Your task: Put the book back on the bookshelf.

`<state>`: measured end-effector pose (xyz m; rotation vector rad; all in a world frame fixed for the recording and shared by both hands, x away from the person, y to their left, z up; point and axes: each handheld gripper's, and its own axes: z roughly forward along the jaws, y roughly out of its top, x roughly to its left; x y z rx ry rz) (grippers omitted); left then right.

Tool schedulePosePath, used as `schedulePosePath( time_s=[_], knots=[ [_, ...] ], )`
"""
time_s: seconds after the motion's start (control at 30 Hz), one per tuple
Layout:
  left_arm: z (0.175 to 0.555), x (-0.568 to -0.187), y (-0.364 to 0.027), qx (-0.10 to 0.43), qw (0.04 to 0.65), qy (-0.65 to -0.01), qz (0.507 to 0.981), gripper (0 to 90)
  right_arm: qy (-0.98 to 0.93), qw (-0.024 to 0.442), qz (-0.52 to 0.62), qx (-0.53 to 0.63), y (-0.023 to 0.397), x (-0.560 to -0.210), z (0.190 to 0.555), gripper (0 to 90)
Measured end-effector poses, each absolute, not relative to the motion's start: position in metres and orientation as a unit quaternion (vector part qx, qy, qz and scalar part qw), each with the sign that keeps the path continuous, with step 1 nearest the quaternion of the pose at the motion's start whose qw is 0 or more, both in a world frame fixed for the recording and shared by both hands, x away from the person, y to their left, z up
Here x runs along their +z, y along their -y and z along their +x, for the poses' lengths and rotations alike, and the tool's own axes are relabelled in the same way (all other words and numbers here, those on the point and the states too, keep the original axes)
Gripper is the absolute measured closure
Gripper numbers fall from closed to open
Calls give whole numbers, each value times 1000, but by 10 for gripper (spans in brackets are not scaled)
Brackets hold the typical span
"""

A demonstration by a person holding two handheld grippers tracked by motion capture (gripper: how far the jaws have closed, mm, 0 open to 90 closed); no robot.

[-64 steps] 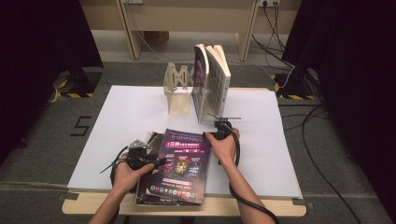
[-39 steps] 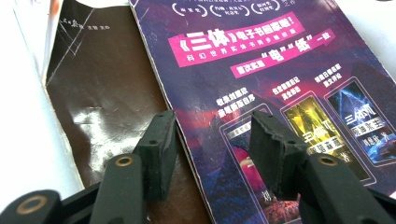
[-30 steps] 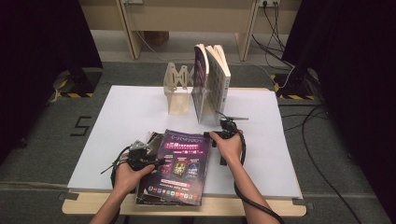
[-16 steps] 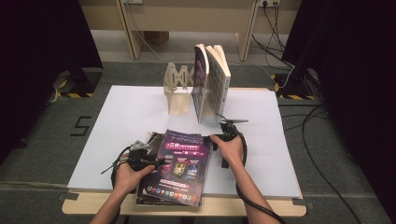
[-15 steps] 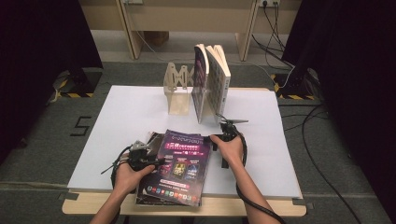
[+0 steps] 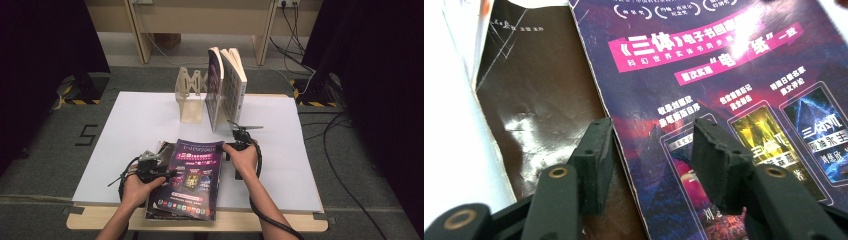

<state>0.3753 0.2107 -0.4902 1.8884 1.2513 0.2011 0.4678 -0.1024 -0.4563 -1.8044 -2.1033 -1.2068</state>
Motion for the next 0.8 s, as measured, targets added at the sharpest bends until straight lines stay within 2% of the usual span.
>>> schedulePosePath(
  time_s=[0.13, 0.33, 0.8],
  knots=[
    [377, -490, -214, 59, 433, -503, 746, 441, 691, 62, -589, -413, 101, -447, 466, 807],
    [377, -489, -214, 67, 436, -506, 741, 376, 677, 56, -586, -443, 103, -437, 462, 826],
    [377, -484, -216, 75, 448, -502, 736, 356, 666, 0, -571, -481, 105, -403, 451, 846]
  ],
)
